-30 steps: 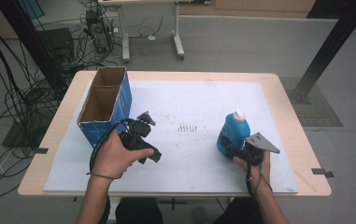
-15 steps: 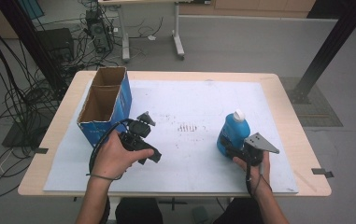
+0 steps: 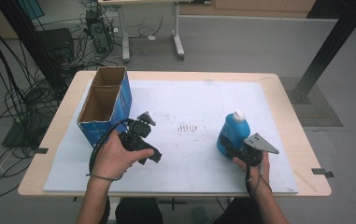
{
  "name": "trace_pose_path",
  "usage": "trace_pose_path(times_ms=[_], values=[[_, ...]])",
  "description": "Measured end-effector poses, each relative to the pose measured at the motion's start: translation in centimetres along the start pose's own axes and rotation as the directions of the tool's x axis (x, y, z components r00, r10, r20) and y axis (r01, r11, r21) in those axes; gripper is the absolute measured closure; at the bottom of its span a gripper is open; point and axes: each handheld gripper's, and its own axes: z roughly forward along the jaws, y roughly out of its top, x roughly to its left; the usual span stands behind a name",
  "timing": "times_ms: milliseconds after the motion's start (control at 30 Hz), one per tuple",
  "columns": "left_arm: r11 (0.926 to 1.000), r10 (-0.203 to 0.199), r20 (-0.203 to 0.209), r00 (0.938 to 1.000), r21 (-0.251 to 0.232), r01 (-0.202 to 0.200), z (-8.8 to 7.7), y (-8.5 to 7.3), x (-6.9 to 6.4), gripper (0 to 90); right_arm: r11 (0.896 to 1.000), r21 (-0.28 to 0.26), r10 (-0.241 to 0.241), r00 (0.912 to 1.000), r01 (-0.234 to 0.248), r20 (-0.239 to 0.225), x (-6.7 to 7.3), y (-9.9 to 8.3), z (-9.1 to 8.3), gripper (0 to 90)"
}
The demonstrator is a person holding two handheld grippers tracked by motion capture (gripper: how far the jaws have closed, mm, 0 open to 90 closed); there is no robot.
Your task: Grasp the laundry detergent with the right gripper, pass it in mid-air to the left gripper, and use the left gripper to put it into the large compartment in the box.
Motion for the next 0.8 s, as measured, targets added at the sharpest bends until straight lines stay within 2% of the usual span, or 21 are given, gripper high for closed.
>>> trace_pose_path(times_ms=[800], values=[[1.0, 0.006, 0.0, 1.0, 0.0, -0.006, -0.06, 0.36, -0.15, 10.9, 1.0, -0.004, -0.003, 1.0, 0.003, -0.003, -0.03, -0.04, 0.01, 41.2]])
